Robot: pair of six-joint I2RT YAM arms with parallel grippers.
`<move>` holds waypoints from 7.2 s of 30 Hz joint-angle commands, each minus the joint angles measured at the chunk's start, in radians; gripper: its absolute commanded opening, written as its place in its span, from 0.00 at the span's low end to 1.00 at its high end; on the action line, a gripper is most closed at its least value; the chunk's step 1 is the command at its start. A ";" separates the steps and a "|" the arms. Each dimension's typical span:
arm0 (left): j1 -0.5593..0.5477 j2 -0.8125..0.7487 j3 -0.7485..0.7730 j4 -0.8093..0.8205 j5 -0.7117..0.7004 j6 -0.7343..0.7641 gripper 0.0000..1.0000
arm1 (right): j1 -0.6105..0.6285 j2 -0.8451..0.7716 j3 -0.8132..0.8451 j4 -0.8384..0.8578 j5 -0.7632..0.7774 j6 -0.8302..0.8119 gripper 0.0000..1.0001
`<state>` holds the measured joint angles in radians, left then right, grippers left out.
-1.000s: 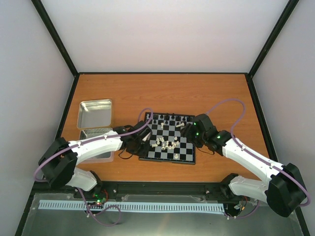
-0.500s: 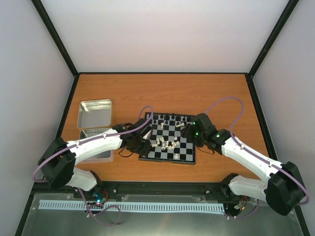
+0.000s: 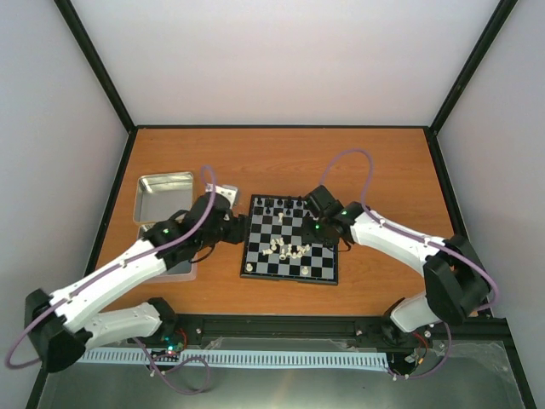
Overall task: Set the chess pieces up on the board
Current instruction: Pick up the chess piece from the chessboard, then place the chess piece on the chessboard, then pick up the chess piece from the chessboard, then place the chess piece on the chessboard, then pick up the chess piece from the chessboard.
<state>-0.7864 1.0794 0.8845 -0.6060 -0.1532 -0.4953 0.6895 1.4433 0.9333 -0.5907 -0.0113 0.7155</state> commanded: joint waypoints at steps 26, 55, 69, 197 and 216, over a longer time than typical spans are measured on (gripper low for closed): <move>0.010 -0.233 -0.107 0.197 -0.290 0.138 0.77 | 0.062 0.190 0.086 -0.148 0.073 -0.073 0.04; 0.010 -0.237 -0.119 0.206 -0.261 0.141 0.79 | 0.091 -0.161 -0.230 -0.185 0.027 0.131 0.04; 0.011 -0.231 -0.120 0.206 -0.254 0.136 0.79 | 0.091 -0.134 -0.214 -0.145 0.024 0.119 0.05; 0.010 -0.304 -0.140 0.225 -0.271 0.122 0.86 | 0.172 0.152 0.112 -0.121 0.050 -0.047 0.16; 0.011 -0.291 -0.138 0.224 -0.264 0.126 0.87 | 0.176 0.190 0.099 -0.100 0.061 -0.047 0.07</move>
<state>-0.7815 0.7879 0.7410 -0.4034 -0.4038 -0.3573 0.8539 1.6249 1.0229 -0.7044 0.0269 0.6708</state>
